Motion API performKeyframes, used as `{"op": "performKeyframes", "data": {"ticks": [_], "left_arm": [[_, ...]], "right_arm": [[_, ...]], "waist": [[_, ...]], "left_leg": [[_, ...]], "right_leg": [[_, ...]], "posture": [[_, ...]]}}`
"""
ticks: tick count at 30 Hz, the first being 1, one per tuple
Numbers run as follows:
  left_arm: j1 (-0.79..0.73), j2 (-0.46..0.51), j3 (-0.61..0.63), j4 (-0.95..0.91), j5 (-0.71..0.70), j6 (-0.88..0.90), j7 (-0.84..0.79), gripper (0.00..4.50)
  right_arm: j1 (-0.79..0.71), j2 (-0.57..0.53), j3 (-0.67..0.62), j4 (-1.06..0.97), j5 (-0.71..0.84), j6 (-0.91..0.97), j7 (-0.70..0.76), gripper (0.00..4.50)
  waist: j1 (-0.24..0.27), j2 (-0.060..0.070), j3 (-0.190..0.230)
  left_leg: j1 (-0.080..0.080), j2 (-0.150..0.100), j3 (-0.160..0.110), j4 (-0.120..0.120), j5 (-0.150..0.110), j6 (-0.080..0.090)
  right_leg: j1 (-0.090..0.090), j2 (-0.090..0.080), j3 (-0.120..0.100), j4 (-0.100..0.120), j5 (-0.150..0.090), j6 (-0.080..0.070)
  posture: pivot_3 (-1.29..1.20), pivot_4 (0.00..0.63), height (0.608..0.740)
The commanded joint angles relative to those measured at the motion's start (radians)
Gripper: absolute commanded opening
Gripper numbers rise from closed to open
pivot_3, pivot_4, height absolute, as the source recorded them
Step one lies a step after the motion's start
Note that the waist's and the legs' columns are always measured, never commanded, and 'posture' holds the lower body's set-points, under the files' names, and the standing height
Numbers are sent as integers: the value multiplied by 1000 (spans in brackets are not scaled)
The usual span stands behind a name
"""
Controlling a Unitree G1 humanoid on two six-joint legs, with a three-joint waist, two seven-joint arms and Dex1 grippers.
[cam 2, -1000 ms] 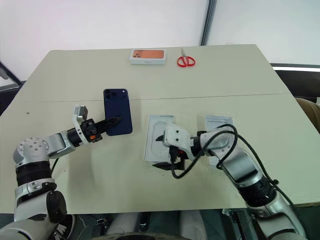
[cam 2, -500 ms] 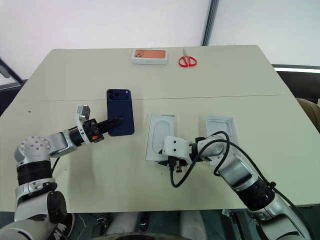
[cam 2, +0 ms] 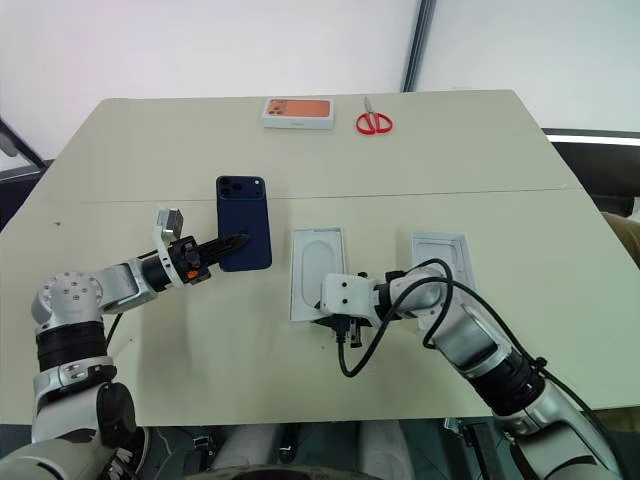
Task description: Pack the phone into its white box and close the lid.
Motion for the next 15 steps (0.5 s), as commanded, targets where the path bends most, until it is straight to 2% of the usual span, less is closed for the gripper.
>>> {"op": "performKeyframes", "data": {"ticks": [1,8,15], "left_arm": [[-3,4,11,-46,-42,-7,0,0],[-3,3,15,-42,-54,-8,13,0],[-21,6,28,-21,-75,3,26,0]], "right_arm": [[-5,20,15,19,1,6,3,1144],[-39,77,39,52,-39,14,-33,1144],[-83,194,75,94,-62,63,-73,1144]], "waist": [[-1,0,0],[-4,0,0],[-7,0,0]], "left_leg": [[0,0,0,0,0,0],[0,0,0,0,0,0],[1,1,0,0,0,-1]], "right_leg": [[0,0,0,0,0,0],[0,1,0,0,0,0],[-1,1,0,1,0,0]], "posture": [[0,150,740],[0,150,740],[0,150,740]]}}
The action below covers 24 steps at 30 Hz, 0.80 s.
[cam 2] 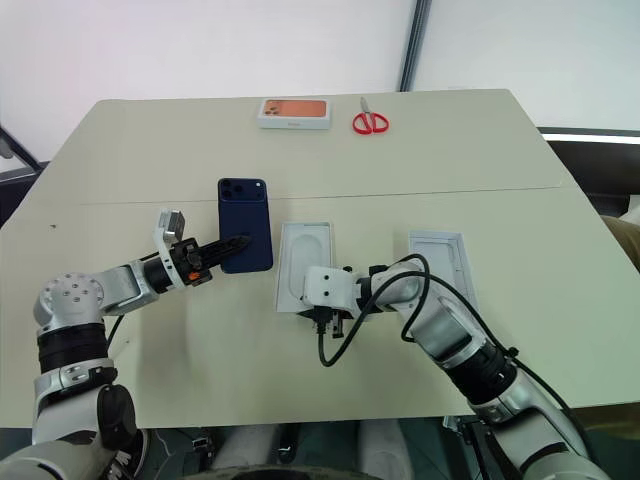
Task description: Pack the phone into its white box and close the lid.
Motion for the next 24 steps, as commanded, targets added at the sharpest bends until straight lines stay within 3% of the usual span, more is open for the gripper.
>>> {"op": "performKeyframes", "data": {"ticks": [1,4,5,7,11,17,24], "left_arm": [[-24,9,30,-21,-52,5,-1,0],[-22,8,29,-24,-59,4,3,0],[-18,2,29,-28,-65,10,10,0],[-5,-6,18,-47,-71,10,12,0],[3,-12,12,-56,-83,14,19,0],[11,-31,6,-66,-98,17,31,0],[16,-87,-12,-84,-111,30,69,0]], "right_arm": [[-27,44,29,33,-12,37,-23,1144],[-42,47,32,63,-33,30,-29,1144],[-48,53,28,65,-25,35,-28,1415],[-55,55,27,65,-18,41,-23,2091],[-49,48,10,31,8,56,-9,4036],[-54,30,-99,-61,100,111,-6,4036],[7,-76,-285,-113,214,118,10,4036]], "waist": [[0,0,0],[3,0,0],[4,0,0],[4,0,0],[7,0,0],[7,0,0],[12,0,0]], "left_leg": [[0,0,0,0,0,0],[0,0,0,0,0,0],[0,0,0,0,0,0],[0,0,0,0,0,0],[0,-1,0,0,0,0],[0,-1,0,0,0,0],[-1,-2,0,0,0,0]], "right_leg": [[0,0,0,0,0,0],[0,0,0,0,0,0],[0,0,0,0,0,0],[0,0,0,0,0,0],[0,-1,0,0,0,0],[0,-1,0,0,0,0],[1,-2,0,0,0,0]], "posture": [[0,150,740],[0,150,740],[0,150,740],[0,150,740],[0,150,740],[0,150,740],[0,150,740]]}}
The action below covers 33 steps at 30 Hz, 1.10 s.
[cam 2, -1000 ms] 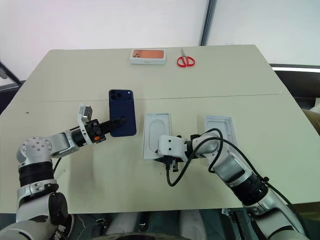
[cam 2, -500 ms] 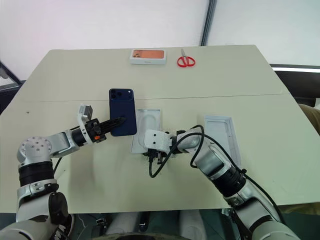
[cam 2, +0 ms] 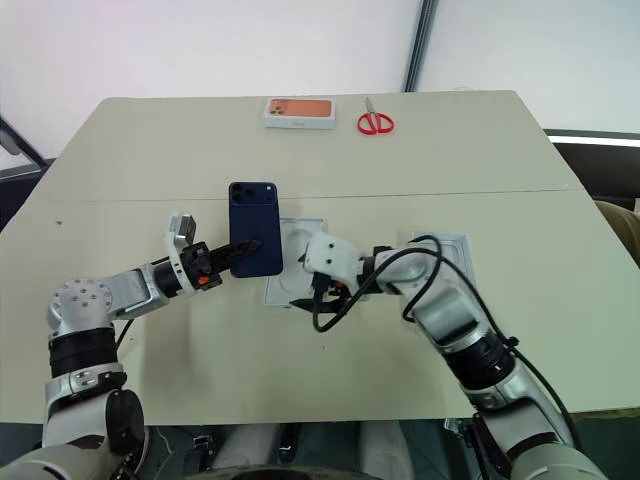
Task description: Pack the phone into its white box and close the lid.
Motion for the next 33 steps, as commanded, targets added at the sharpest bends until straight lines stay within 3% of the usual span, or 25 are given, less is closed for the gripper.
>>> {"op": "performKeyframes", "data": {"ticks": [1,9,19,27,33], "left_arm": [[-3,-33,-9,-41,-44,10,16,0],[42,-67,-75,-76,-24,19,25,0],[46,-61,-114,-30,-3,-7,14,0],[48,-70,-154,-71,20,-18,44,3814],[35,-47,-175,-129,1,11,47,3814]], "right_arm": [[60,-55,-142,-46,80,-26,8,4036],[190,-130,-268,-83,154,-47,-14,4036],[199,-127,-231,-78,129,-79,-65,4036],[181,-119,-203,-68,131,-83,-81,4104],[161,-115,-177,-47,118,-103,-88,4104]], "waist": [[2,0,0],[-4,-1,0],[0,-1,0],[2,0,0],[-1,0,0]], "left_leg": [[0,0,0,0,0,0],[0,0,1,-1,0,0],[0,0,1,0,0,0],[1,0,1,1,0,0],[1,0,1,1,0,1]], "right_leg": [[0,0,0,0,0,0],[0,0,0,0,0,0],[0,-1,0,0,0,0],[2,-1,0,-1,0,0],[2,-1,0,-1,0,0]], "posture": [[0,150,740],[0,150,740],[0,150,740],[0,150,740],[0,150,740]]}}
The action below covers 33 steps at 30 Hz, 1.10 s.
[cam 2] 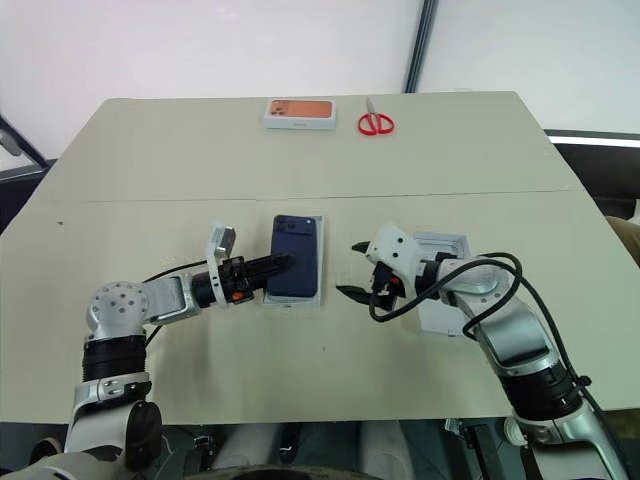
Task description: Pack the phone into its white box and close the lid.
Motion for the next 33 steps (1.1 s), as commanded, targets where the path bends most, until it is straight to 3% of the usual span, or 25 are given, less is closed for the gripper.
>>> {"op": "performKeyframes", "data": {"ticks": [1,15,33], "left_arm": [[-5,36,-22,-42,-3,18,-2,3814],[-19,175,-93,-83,25,-23,-81,3814],[-44,237,-84,-99,36,-45,-94,3814]], "right_arm": [[-32,4,2,3,-6,-29,-10,4104],[-58,7,33,32,-11,-51,-13,4104],[-78,21,59,54,-23,-69,-10,4104]], "waist": [[-1,0,0],[0,0,0],[-1,0,0]], "left_leg": [[0,0,0,0,0,0],[0,0,0,0,0,0],[0,0,0,0,0,0]], "right_leg": [[0,0,0,0,0,0],[0,0,0,0,0,0],[-1,0,0,0,0,0]], "posture": [[0,150,740],[0,150,740],[0,150,740]]}}
